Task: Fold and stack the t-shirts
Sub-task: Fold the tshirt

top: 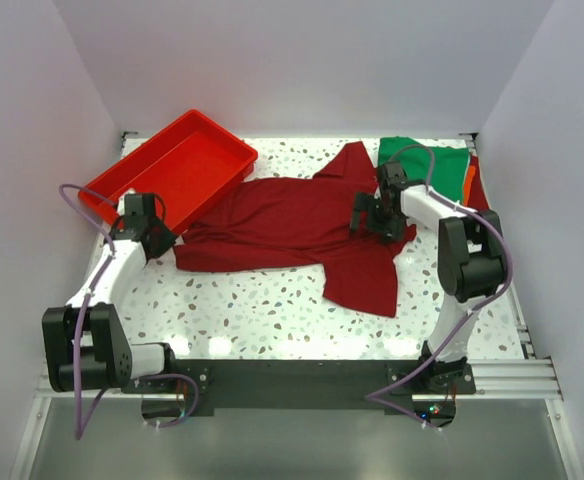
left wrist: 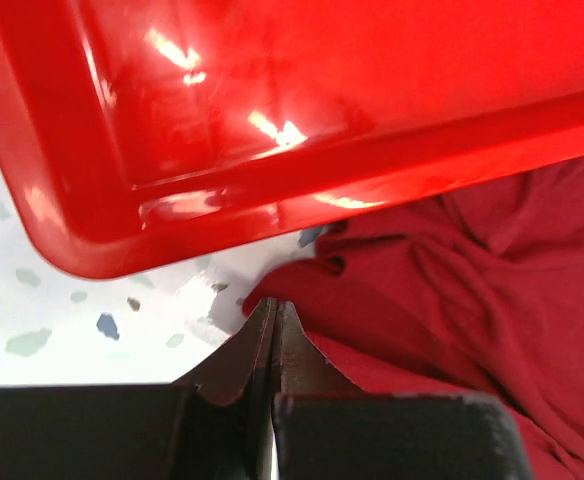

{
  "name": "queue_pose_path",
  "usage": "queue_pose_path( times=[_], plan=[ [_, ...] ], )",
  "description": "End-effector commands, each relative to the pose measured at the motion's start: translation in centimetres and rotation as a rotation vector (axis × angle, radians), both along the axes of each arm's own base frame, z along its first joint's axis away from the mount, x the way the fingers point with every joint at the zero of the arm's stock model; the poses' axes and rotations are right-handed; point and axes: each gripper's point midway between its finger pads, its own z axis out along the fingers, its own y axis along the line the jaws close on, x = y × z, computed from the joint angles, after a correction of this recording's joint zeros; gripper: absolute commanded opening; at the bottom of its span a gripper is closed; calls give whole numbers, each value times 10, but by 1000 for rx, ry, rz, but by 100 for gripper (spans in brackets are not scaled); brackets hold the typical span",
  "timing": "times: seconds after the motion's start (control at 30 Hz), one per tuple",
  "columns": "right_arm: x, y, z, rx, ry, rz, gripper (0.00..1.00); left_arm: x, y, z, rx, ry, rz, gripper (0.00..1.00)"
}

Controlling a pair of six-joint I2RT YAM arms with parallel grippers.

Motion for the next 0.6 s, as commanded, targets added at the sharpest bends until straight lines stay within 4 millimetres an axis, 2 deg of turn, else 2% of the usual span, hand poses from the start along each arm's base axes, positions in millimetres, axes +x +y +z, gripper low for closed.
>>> queue_pose_path(
  times=[0.0,0.1,0.13,0.17,0.23,0.27,0.3,0.33,0.37,0.4,0.43,0.47,0.5,0.53,0.57],
  plan=[
    [17,4,21,-6,-49,33,98,28,7,33,41,-113,-27,0],
    [23,6,45,9,-93,42,98,29,3,33,25,-114,-49,0],
    [24,7,61,16,-128,47,98,30,2,34,19,-118,-55,0],
    [22,7,69,15,-141,51,98,29,-2,33,5,-118,-67,0],
    [9,2,78,5,-138,52,98,28,-3,33,3,-121,-81,0],
    [1,0,93,11,-169,53,98,28,-4,33,1,-121,-86,0],
    [-7,-2,94,9,-163,51,98,27,-4,33,6,-122,-94,0],
    [-24,-6,83,-1,-124,44,98,27,-5,34,8,-123,-100,0],
    [-34,-10,92,-3,-147,38,98,26,-5,35,6,-127,-105,0],
    [-48,-14,88,-13,-116,27,98,26,-6,36,7,-126,-111,0],
    [-69,-20,75,-30,-64,16,97,25,-6,37,8,-127,-117,0],
    [-80,-25,71,-46,-48,4,97,25,-7,39,6,-135,-124,0],
    [-93,-28,76,-45,-56,-15,96,25,-8,40,7,-138,-130,0],
    [-113,-33,64,-55,-12,-26,95,24,-8,41,7,-138,-135,0],
    [-123,-36,60,-58,4,-39,94,23,-9,43,4,-144,-142,0]
  ],
)
